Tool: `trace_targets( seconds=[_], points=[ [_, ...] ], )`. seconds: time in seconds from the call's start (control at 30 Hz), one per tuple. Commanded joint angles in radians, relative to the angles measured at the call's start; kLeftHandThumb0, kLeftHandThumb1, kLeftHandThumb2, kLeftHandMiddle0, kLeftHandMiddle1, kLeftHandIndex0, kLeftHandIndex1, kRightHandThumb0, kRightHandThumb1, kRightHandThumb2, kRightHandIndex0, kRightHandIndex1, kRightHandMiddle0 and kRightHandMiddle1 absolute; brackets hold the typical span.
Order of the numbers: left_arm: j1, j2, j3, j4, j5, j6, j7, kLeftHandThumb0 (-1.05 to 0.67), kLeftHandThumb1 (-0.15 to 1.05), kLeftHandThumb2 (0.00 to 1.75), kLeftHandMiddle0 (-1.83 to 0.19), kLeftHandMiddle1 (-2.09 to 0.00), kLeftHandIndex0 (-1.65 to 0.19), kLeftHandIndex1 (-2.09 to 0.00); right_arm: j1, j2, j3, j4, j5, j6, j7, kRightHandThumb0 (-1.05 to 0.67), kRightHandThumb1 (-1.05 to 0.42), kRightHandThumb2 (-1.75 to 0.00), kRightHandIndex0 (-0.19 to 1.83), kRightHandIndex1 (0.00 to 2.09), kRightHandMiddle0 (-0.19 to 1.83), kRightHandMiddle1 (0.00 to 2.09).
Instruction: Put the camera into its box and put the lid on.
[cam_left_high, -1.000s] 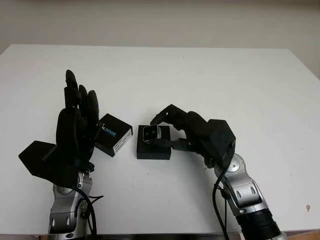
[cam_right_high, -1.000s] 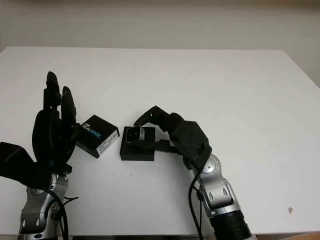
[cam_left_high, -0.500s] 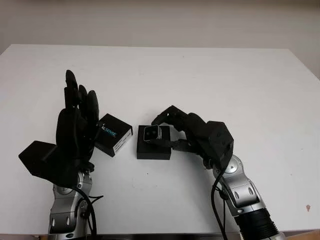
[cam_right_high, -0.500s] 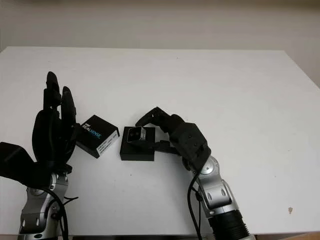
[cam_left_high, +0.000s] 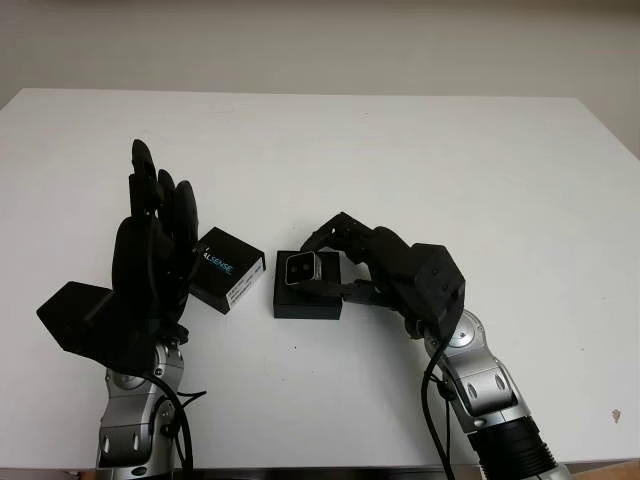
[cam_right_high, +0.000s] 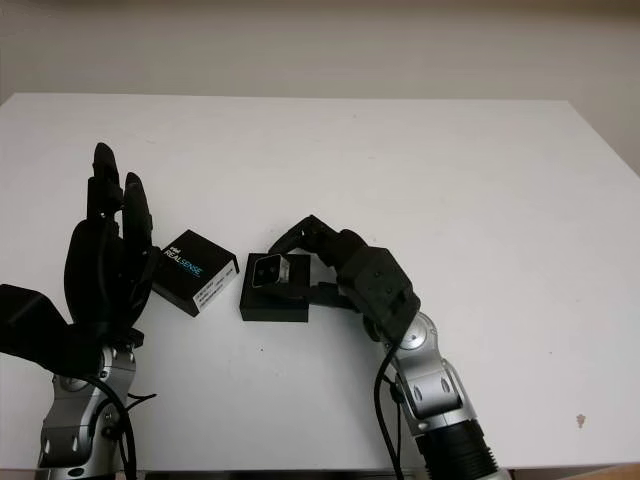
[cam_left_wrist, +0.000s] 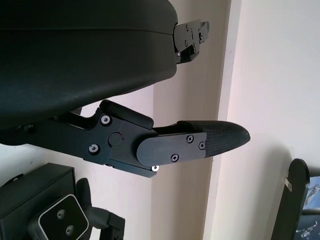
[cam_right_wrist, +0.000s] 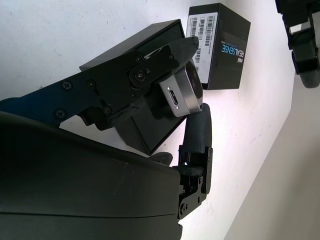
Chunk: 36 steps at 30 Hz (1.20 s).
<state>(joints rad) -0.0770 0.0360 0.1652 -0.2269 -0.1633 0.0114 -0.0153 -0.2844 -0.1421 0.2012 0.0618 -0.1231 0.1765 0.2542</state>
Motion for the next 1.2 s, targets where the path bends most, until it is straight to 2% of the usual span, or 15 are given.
trace_targets(
  seconds=[0.0,0.8,0.87,0.97,1.03,1.17],
  points=[
    [0.005,0.004,0.001,-0.006,0.000,-0.002,0.000,-0.70,1.05,0.49,0.19,0.00,0.19,0.00,-0.001,0.001,0.008,0.001,-0.006,-0.015,0.000,-0.43,-0.96,-0.06,0.12,0.48,0.29,1.71],
    [0.011,0.004,-0.003,-0.014,0.007,0.002,0.003,-0.69,1.05,0.51,0.19,0.00,0.19,0.00,0.008,-0.017,0.012,0.015,-0.034,-0.031,-0.003,-0.44,-0.96,-0.06,0.10,0.48,0.28,1.68],
    [0.012,0.005,-0.004,-0.018,0.009,0.007,0.004,-0.70,1.05,0.51,0.19,0.00,0.19,0.00,0.008,-0.041,0.028,0.010,-0.063,-0.053,0.005,-0.46,-0.97,-0.06,0.08,0.46,0.22,1.58],
    [0.012,0.006,-0.003,-0.015,0.009,0.002,0.000,-0.70,1.05,0.50,0.19,0.00,0.19,0.00,0.012,-0.082,0.056,-0.001,-0.128,-0.110,0.000,-0.49,-0.96,-0.05,0.07,0.32,0.12,1.20],
    [0.013,0.008,-0.004,-0.014,0.012,-0.001,-0.001,-0.69,1.05,0.51,0.19,0.00,0.19,0.00,0.018,-0.098,0.065,-0.011,-0.161,-0.141,-0.011,-0.49,-0.94,-0.05,0.06,0.19,0.12,0.87],
    [0.012,0.007,-0.002,-0.013,0.004,0.000,-0.005,-0.70,1.05,0.51,0.19,0.00,0.19,0.00,0.033,-0.145,0.083,-0.043,-0.267,-0.238,-0.065,-0.49,-0.94,-0.05,-0.02,0.07,0.11,0.54]
  ],
)
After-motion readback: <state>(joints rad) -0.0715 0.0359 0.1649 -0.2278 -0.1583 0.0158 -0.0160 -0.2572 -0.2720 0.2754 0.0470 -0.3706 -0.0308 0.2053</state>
